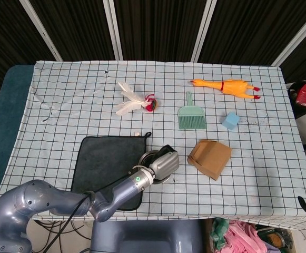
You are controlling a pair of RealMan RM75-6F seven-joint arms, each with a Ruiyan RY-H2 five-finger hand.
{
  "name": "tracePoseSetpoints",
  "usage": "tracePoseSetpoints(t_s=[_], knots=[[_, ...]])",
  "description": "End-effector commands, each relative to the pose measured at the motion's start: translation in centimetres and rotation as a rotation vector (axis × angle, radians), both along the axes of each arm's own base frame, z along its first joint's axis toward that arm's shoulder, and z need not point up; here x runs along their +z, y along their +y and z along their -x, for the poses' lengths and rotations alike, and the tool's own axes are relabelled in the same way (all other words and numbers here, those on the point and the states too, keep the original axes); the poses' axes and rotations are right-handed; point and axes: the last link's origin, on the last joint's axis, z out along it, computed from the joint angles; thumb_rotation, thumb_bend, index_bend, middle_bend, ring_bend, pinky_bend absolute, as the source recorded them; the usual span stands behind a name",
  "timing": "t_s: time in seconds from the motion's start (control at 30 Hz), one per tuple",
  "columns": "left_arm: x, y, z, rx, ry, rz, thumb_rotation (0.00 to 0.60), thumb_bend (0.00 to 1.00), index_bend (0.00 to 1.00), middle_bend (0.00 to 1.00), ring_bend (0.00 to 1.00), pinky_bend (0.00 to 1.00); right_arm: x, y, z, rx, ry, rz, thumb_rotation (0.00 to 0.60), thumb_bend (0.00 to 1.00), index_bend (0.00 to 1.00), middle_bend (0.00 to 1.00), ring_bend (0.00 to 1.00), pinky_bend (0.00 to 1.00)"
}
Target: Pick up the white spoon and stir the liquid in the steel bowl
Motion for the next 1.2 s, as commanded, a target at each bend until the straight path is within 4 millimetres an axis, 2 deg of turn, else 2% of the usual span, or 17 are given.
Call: tracePoseSetpoints(t_s=[0.03, 0.1, 0.2, 0.4, 0.6, 0.67, 0.73, 0.8, 0.83, 0.9, 1.0, 1.07, 1.1, 1.13, 1.2], knots=[[0.0, 0.2, 0.2, 0.002, 0.009, -0.006, 0.6, 0.38, 0.51, 1.0, 1.0, 0.95, 0.0, 0.0, 0.0, -0.001, 0.001, 0.0, 0.6, 0.21, 0.0, 0.09, 0.14, 0.26], [0.0, 0.3, 0.3, 0.005, 0.016, -0.011, 0.6, 0.37, 0.47, 1.0, 1.0, 0.95, 0.0, 0.0, 0.0, -0.001, 0.001, 0.002, 0.6, 0.21, 0.0, 0.09, 0.14, 0.26], [0.0, 0.5, 0.5, 0.006, 0.025, -0.02, 0.6, 0.33, 0.35, 1.0, 1.0, 0.95, 0.0, 0.0, 0.0, -0.004, 0.0, 0.004, 0.6, 0.21, 0.0, 0.09, 0.14, 0.26], [0.2, 0.8, 0.6, 0.016, 0.03, -0.049, 0.6, 0.19, 0.18, 1.0, 1.0, 0.94, 0.1, 0.0, 0.1, -0.008, -0.001, 0.01, 0.6, 0.21, 0.0, 0.09, 0.14, 0.26], [1.2, 0.9, -0.1, 0.038, -0.025, -0.083, 0.6, 0.19, 0.16, 1.0, 0.98, 0.94, 0.1, 0.0, 0.1, -0.007, 0.001, 0.013, 0.6, 0.21, 0.0, 0.09, 0.14, 0.26], [2.6, 1.1, -0.8, 0.054, -0.093, -0.102, 0.6, 0.19, 0.16, 0.97, 0.95, 0.93, 0.1, 0.0, 0.2, -0.012, 0.002, 0.012, 0.6, 0.21, 0.0, 0.09, 0.14, 0.26], [4.8, 1.3, -1.2, 0.09, -0.18, -0.132, 0.6, 0.19, 0.17, 0.89, 0.88, 0.89, 0.0, 0.0, 0.3, -0.019, 0.002, 0.008, 0.6, 0.21, 0.0, 0.09, 0.14, 0.26], [7.1, 1.6, -1.1, 0.138, -0.264, -0.161, 0.6, 0.19, 0.17, 0.78, 0.76, 0.81, 0.0, 0.0, 0.5, -0.025, 0.004, 0.008, 0.6, 0.21, 0.0, 0.1, 0.14, 0.26], [9.2, 1.6, -0.6, 0.188, -0.337, -0.185, 0.6, 0.18, 0.17, 0.7, 0.67, 0.74, 0.1, 0.0, 0.7, -0.033, 0.005, 0.008, 0.6, 0.21, 0.0, 0.1, 0.14, 0.26], [11.8, 1.3, 0.4, 0.247, -0.413, -0.203, 0.6, 0.17, 0.17, 0.57, 0.54, 0.63, 0.2, 0.0, 0.8, -0.041, 0.008, 0.012, 0.6, 0.21, 0.0, 0.1, 0.14, 0.26], [16.5, 0.1, 3.5, 0.391, -0.559, -0.22, 0.6, 0.14, 0.16, 0.36, 0.36, 0.47, 0.4, 0.0, 1.1, -0.05, 0.013, 0.018, 0.6, 0.21, 0.0, 0.1, 0.14, 0.25], [19.8, -1.2, 6.4, 0.498, -0.661, -0.244, 0.6, 0.13, 0.14, 0.26, 0.29, 0.4, 0.4, -0.1, 1.3, -0.059, 0.019, 0.014, 0.6, 0.21, 0.0, 0.1, 0.14, 0.26], [20.5, -1.6, 7.0, 0.514, -0.676, -0.247, 0.6, 0.12, 0.13, 0.22, 0.26, 0.38, 0.4, -0.1, 1.3, -0.061, 0.02, 0.011, 0.6, 0.21, 0.0, 0.1, 0.14, 0.26], [22.7, -2.7, 9.3, 0.568, -0.726, -0.267, 0.6, 0.12, 0.13, 0.18, 0.22, 0.35, 0.2, -0.1, 1.3, -0.062, 0.025, 0.003, 0.6, 0.21, 0.0, 0.1, 0.14, 0.26], [24.8, -4.0, 12.1, 0.623, -0.77, -0.283, 0.6, 0.11, 0.11, 0.14, 0.15, 0.3, -0.1, -0.2, 1.2, -0.059, 0.031, -0.006, 0.6, 0.21, 0.0, 0.1, 0.14, 0.25]])
